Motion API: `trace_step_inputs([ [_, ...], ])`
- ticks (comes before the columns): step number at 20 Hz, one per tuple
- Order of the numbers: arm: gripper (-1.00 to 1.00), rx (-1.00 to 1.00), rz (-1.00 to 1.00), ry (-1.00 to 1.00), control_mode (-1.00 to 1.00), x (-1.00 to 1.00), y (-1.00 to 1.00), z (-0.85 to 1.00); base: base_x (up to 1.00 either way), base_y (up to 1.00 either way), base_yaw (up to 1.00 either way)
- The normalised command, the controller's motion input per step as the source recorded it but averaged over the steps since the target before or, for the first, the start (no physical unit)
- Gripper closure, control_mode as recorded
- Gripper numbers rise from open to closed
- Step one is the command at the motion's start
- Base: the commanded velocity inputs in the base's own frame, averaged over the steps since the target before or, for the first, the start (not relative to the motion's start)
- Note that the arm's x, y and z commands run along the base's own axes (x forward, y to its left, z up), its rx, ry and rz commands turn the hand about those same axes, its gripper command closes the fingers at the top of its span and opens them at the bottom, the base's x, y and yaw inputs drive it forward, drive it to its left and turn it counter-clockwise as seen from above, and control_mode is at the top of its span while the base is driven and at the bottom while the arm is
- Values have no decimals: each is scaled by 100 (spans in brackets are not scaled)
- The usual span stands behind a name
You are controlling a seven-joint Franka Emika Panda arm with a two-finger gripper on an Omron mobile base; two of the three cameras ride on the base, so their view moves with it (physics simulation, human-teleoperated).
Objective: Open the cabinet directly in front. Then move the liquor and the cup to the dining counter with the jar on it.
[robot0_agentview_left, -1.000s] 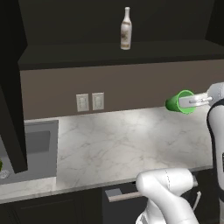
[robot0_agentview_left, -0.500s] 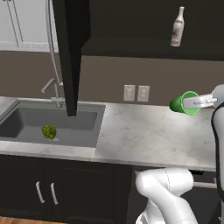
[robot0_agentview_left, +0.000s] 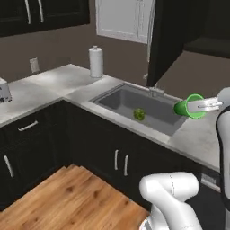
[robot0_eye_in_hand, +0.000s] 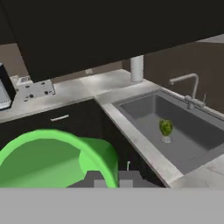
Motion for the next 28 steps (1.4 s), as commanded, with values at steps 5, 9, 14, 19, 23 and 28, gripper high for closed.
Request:
trace_step_inputs([
  [5,100,0,0,0,100,0,0,0,-13,38,91],
  [9,100,0,0,0,100,0,0,0,-10,36,90],
  [14,100,0,0,0,100,0,0,0,-8,34,92],
  [19,100,0,0,0,100,0,0,0,0,25,89],
  [23,100,0,0,0,100,0,0,0,0,19,88],
  [28,100,0,0,0,100,0,0,0,0,13,88],
])
